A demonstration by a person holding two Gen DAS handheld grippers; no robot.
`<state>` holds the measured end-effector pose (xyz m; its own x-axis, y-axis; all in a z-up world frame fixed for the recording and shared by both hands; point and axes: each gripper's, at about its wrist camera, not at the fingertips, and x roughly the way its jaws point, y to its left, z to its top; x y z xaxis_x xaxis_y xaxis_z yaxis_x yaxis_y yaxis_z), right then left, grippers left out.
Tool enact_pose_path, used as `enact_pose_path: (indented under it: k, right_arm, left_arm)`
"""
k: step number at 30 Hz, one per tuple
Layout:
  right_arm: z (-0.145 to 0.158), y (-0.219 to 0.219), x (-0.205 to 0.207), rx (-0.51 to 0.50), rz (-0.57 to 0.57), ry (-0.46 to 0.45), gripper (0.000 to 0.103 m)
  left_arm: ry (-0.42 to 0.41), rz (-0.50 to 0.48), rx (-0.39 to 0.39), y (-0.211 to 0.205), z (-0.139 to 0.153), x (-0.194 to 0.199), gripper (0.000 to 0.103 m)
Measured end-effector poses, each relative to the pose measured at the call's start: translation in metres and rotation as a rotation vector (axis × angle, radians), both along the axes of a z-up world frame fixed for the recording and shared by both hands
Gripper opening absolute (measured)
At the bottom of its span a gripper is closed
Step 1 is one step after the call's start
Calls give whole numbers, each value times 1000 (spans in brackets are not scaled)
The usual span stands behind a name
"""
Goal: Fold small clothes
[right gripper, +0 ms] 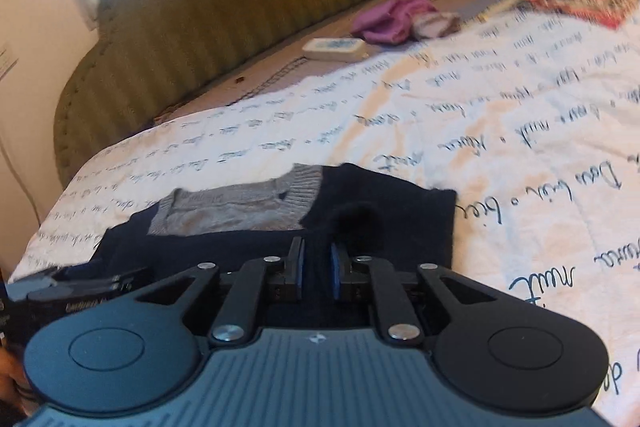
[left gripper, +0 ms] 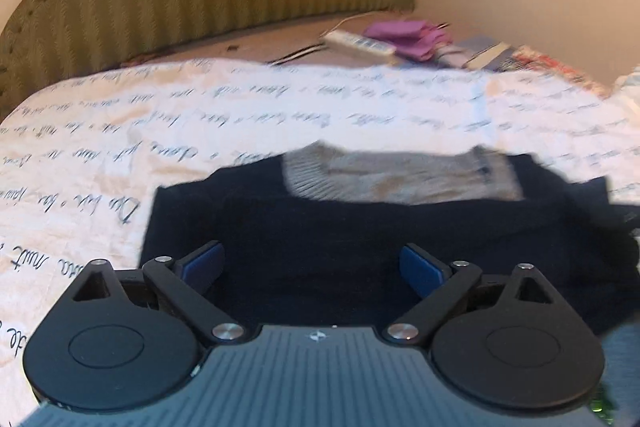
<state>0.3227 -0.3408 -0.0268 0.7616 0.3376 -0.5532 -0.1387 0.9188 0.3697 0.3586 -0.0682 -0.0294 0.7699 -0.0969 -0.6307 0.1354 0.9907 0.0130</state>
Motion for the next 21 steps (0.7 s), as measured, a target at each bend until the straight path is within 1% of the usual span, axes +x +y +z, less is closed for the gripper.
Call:
enact_pose_path:
  k: [2,4,5,6,7,8,9,11,12,15,17,18,19,20,21]
  right_arm:
    - [-3,14,0,-60,23,3,14]
    - [-19,23,6,-96,44,66,16]
    - [-25,21,7,-99,45,61,16]
    - [-26,15,6,-80,29,46,16]
    - [-24,6,6,-44,-12,68,16]
    - [-19,-5,4,2,-58,86,17]
    - [-13,-17,0,25,-106,77,18]
    - [3,-33,-12,16,-175,19,18]
    - [9,-37,-18,13,-183,-3,19]
    - [21,-34,-31,5,-155,-15,24]
    - [23,-16,-40,-34,-94,-35,30]
    - [22,-5,-43,-60,-59,-35,41]
    - [18,8,-44,-92,-19,-27,56]
    - [14,19,-46,-122,6,-18,59]
    - [10,28,-48,-145,11,-8,60]
  left_arm:
    - [30,-17,16,-6,-1,-4,100]
    - [114,-30,19,-6,-11,-2,102]
    - [122,-19,16,-2,-14,-5,103]
    - [115,-7,7,4,-13,-9,103]
    - [113,4,-4,9,-11,-12,103]
    - [110,14,-21,15,-7,-17,100]
    - [102,25,-34,20,-3,-21,100]
    - [78,36,-56,27,4,-28,100]
    - [68,41,-63,29,6,-31,99]
    - [62,27,-79,26,10,-39,100]
    - [86,14,-60,18,7,-41,100]
    - [109,12,-53,14,4,-41,100]
    - [132,25,-46,12,3,-42,96]
    - [142,39,-39,11,4,-46,95]
    - [141,44,-37,11,7,-50,95]
